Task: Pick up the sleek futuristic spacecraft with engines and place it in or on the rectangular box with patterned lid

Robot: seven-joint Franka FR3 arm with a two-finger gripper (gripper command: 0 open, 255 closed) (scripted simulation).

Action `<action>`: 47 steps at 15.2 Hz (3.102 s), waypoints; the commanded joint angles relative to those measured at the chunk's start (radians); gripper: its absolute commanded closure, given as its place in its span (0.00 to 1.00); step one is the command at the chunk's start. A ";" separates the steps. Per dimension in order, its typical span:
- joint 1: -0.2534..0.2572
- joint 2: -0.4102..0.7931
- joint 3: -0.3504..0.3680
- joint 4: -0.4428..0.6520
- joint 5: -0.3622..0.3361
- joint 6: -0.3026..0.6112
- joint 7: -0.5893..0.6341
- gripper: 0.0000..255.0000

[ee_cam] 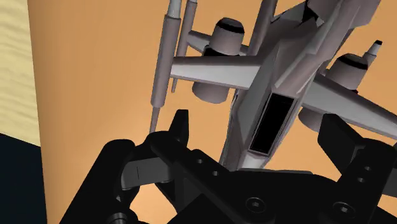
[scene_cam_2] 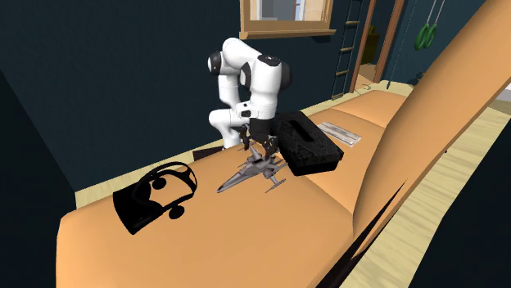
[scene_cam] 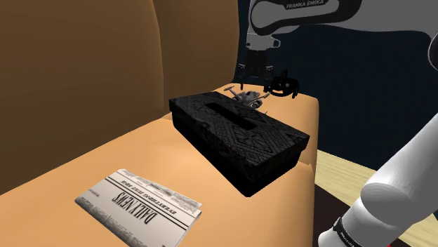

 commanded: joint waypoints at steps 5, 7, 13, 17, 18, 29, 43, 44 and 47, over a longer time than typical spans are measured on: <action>-0.023 0.135 -0.021 0.121 -0.009 -0.024 0.183 0.00; -0.024 0.131 -0.022 0.089 -0.009 0.004 0.183 0.00; -0.027 0.126 -0.024 0.035 -0.008 0.053 0.183 0.00; -0.027 0.126 -0.024 0.035 -0.008 0.053 0.183 0.00; -0.027 0.126 -0.024 0.035 -0.008 0.053 0.183 0.00; -0.026 0.125 -0.024 0.047 -0.008 0.040 0.182 1.00; -0.022 0.142 -0.021 0.257 -0.010 -0.153 0.172 1.00; -0.022 0.145 -0.021 0.275 -0.011 -0.168 0.172 1.00; -0.020 0.157 -0.020 0.331 -0.014 -0.212 0.171 1.00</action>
